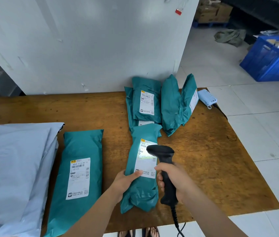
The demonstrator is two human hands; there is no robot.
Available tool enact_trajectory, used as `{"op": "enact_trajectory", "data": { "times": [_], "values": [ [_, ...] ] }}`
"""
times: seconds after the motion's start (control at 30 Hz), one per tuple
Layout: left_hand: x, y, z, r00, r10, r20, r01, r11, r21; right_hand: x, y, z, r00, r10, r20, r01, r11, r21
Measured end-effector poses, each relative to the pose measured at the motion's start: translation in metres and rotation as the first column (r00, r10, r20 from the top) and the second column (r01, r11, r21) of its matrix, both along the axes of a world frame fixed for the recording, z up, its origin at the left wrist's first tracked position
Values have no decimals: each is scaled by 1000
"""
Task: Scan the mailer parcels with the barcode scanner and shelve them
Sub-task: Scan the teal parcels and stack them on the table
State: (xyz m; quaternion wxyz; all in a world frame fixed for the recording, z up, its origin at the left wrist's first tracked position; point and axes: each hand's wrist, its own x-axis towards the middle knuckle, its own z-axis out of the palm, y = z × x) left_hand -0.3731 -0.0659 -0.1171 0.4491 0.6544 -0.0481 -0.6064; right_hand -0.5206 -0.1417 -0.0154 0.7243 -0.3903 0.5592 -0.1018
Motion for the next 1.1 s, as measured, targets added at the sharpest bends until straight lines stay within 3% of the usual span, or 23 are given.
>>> {"op": "enact_trajectory", "data": {
  "times": [0.9,1.1],
  "values": [
    [-3,3,3,1000,18,-8,-18,1000,-17,-5,7,-3,996,-67,59,66,998,14],
    [27,19,39,998,8,65,-2,996,-94,-7,-2,3,990,-87,107,88,996,-2]
  ]
}}
